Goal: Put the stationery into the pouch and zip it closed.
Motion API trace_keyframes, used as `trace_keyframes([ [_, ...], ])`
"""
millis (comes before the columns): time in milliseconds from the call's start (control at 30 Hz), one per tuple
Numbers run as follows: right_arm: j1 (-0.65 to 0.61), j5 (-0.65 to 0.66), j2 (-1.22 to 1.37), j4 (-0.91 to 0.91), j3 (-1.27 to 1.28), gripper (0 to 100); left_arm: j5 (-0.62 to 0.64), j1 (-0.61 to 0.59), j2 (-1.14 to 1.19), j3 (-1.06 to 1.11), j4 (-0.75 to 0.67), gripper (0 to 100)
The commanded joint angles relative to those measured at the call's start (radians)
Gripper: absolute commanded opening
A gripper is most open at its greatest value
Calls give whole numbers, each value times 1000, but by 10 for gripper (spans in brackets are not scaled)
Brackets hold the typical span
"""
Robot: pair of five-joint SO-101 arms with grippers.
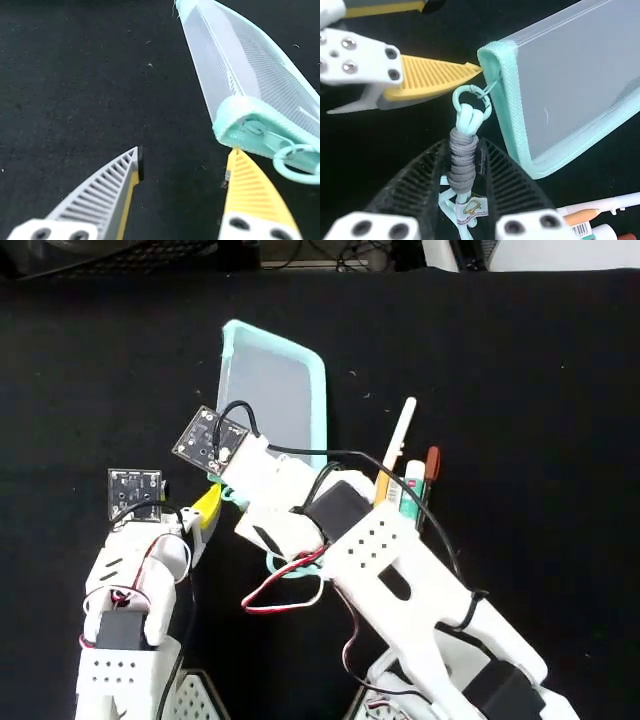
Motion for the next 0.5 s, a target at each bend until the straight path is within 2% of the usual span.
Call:
trace_keyframes([
  [0, -11, 0, -33, -5, -7, 12, -9, -12, -8, 4, -21, 282],
  [267, -11, 0, -33, -5, -7, 12, -9, -4, -8, -84, 158, 284],
  [467, -11, 0, -33, -5, -7, 12, -9, -4, -8, -93, 181, 285],
])
